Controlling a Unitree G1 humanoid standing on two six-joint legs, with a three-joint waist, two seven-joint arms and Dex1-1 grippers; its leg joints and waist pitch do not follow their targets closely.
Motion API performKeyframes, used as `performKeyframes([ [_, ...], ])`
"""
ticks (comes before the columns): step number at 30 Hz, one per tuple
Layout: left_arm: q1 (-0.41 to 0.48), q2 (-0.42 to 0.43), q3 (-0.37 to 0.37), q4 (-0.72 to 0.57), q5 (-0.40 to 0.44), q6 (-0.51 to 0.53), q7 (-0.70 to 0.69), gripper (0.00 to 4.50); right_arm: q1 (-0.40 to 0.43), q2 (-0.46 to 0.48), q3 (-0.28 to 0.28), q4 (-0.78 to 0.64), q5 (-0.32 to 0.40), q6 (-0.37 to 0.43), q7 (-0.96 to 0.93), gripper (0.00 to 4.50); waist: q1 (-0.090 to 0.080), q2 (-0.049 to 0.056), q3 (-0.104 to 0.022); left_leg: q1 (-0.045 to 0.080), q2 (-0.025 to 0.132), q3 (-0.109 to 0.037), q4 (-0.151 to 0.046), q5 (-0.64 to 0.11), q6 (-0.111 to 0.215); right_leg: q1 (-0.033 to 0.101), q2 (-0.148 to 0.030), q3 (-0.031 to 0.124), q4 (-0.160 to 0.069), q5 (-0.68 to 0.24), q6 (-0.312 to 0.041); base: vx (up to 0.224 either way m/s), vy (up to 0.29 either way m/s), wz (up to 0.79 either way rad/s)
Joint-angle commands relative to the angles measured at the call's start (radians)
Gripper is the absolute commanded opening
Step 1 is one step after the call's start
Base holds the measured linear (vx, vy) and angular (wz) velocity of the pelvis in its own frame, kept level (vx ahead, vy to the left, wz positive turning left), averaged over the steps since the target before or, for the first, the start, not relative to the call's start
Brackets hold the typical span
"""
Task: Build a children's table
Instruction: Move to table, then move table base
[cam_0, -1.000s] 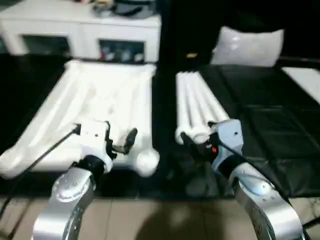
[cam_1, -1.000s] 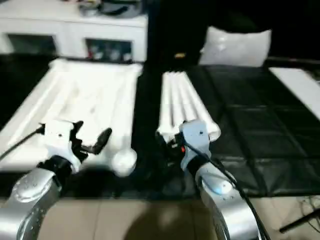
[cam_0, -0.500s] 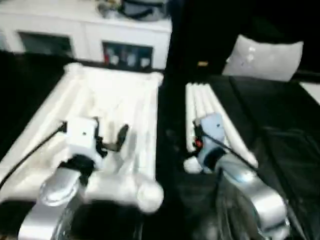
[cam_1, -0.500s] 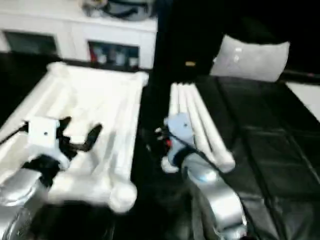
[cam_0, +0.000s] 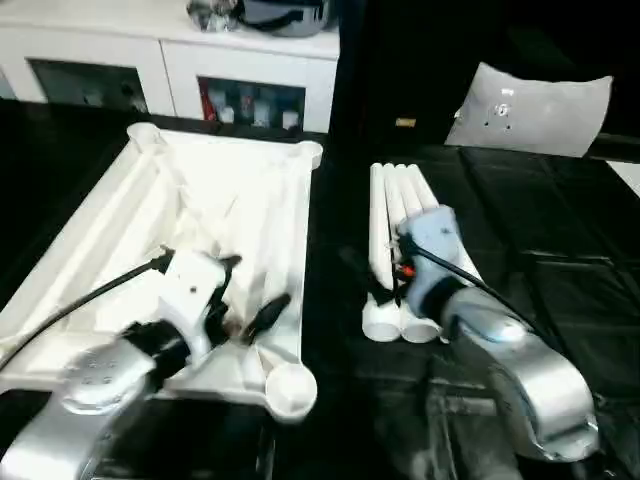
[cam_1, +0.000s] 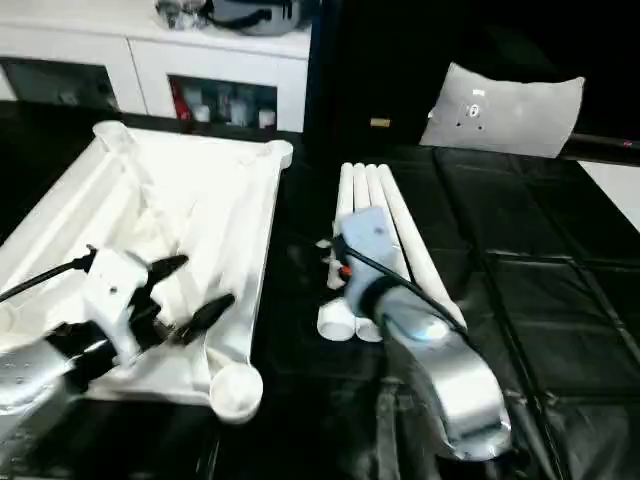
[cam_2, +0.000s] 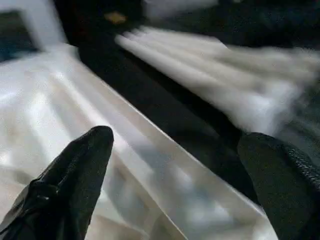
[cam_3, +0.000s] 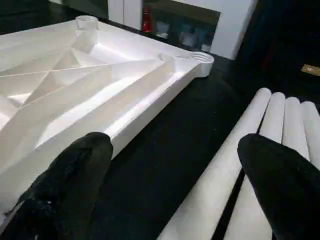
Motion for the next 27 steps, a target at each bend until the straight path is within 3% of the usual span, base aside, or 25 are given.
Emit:
performKeyframes([
  [1,0.010,0.054,0.000,-0.009,-0.007,-0.010,-0.077,4.19,0.015,-0.052,-0.007,-0.036,0.049,0.024,0.088,4.50,0.001,0.017,-0.026,-0.017,0.084,-0.031,-0.115,-0.253,-0.027,0.029,-0.084,0.055,-0.080,-0.442,-0.117,0.000,0.000,0.00],
  [5,0.033,0.152,0.018,0.022,-0.003,-0.066,-0.192,3.89,0.046,-0.156,0.035,-0.065,0.079,-0.027,0.232,4.50,0.007,0.022,-0.028,-0.019,0.088,-0.023,-0.112,-0.192,0.000,0.029,-0.085,0.056,-0.078,-0.385,-0.137,0.000,0.000,0.00],
  [6,0.044,0.222,0.014,0.044,0.001,-0.085,-0.258,3.79,0.078,-0.230,0.048,-0.097,0.099,-0.052,0.312,4.50,0.008,0.026,-0.030,-0.022,0.091,-0.022,-0.111,-0.166,0.005,0.032,-0.084,0.055,-0.073,-0.325,-0.156,0.000,0.000,0.00],
  [7,0.044,0.224,0.014,0.044,0.001,-0.084,-0.260,3.79,0.080,-0.232,0.047,-0.098,0.099,-0.052,0.314,4.50,0.011,0.036,-0.030,-0.020,0.092,-0.021,-0.111,-0.158,0.006,0.032,-0.084,0.056,-0.069,-0.301,-0.163,0.000,0.000,0.00],
  [9,0.028,0.256,0.006,0.059,-0.012,-0.074,-0.307,3.71,0.103,-0.279,0.043,-0.122,0.115,-0.062,0.366,4.50,0.007,0.030,-0.034,-0.022,0.093,-0.018,-0.110,-0.111,0.010,0.036,-0.082,0.052,-0.062,-0.222,-0.190,0.000,0.000,0.00],
  [12,0.017,0.284,-0.002,0.067,-0.032,-0.060,-0.347,3.34,0.122,-0.323,0.035,-0.151,0.143,-0.059,0.419,4.50,0.011,0.041,-0.038,-0.021,0.092,-0.016,-0.104,-0.033,0.018,0.041,-0.082,0.049,-0.050,-0.114,-0.230,0.000,0.000,0.00],
  [13,0.018,0.291,-0.005,0.067,-0.032,-0.061,-0.354,3.28,0.126,-0.331,0.032,-0.156,0.151,-0.059,0.429,4.50,0.011,0.036,-0.037,-0.021,0.092,-0.014,-0.103,-0.026,0.025,0.043,-0.083,0.048,-0.052,-0.101,-0.239,0.000,0.000,0.00],
  [14,0.019,0.302,-0.009,0.067,-0.034,-0.061,-0.366,3.28,0.131,-0.343,0.028,-0.160,0.157,-0.064,0.442,4.50,0.012,0.039,-0.036,-0.022,0.093,-0.013,-0.103,-0.027,0.026,0.044,-0.084,0.048,-0.052,-0.107,-0.247,0.000,0.000,0.00],
  [15,0.024,0.313,-0.015,0.062,-0.032,-0.058,-0.375,3.02,0.141,-0.353,0.025,-0.164,0.161,-0.071,0.452,4.50,0.011,0.036,-0.035,-0.022,0.093,-0.013,-0.103,-0.030,0.027,0.045,-0.084,0.048,-0.053,-0.115,-0.247,0.000,0.000,0.00],
  [20,0.081,0.387,-0.021,0.021,-0.021,-0.055,-0.429,2.58,0.174,-0.389,0.032,-0.184,0.166,-0.084,0.484,4.50,0.008,0.024,-0.027,-0.024,0.099,-0.013,-0.109,-0.112,0.030,0.043,-0.091,0.052,-0.066,-0.269,-0.228,0.000,0.000,0.00],
  [24,0.097,0.409,-0.023,0.012,-0.003,-0.063,-0.432,2.38,0.171,-0.395,0.032,-0.198,0.183,-0.071,0.493,4.50,0.007,0.027,-0.023,-0.019,0.101,-0.013,-0.111,-0.161,0.023,0.034,-0.089,0.050,-0.075,-0.356,-0.201,0.000,0.000,0.00],
  [27,0.097,0.416,-0.051,0.024,0.037,-0.083,-0.417,2.10,0.181,-0.412,0.047,-0.206,0.188,-0.074,0.509,4.50,0.009,0.026,-0.024,-0.019,0.104,-0.012,-0.112,-0.144,0.024,0.033,-0.089,0.049,-0.074,-0.344,-0.191,0.000,0.000,0.00],
])
